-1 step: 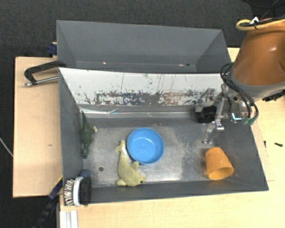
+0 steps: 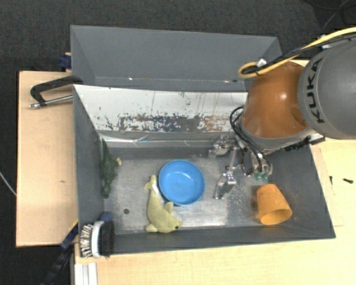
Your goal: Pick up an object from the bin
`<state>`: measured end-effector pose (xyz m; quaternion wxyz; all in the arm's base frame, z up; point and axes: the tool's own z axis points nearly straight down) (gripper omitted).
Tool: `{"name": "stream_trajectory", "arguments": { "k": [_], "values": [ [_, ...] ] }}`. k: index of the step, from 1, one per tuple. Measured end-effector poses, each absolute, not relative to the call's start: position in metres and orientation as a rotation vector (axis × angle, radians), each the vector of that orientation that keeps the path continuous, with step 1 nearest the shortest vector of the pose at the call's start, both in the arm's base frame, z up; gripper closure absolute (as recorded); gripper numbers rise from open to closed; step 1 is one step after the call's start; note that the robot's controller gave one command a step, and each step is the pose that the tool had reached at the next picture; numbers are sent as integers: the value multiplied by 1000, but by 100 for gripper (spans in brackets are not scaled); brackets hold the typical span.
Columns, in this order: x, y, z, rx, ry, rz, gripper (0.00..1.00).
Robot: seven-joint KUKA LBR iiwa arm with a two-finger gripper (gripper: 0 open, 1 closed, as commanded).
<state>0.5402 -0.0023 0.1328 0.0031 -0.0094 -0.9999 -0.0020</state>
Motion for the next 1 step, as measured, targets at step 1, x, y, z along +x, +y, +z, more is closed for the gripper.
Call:
{"name": "stream_trajectory", "arguments": {
  "k": [1],
  "values": [
    [517,51,72,267,-3137,-1,0]
  ]
}}
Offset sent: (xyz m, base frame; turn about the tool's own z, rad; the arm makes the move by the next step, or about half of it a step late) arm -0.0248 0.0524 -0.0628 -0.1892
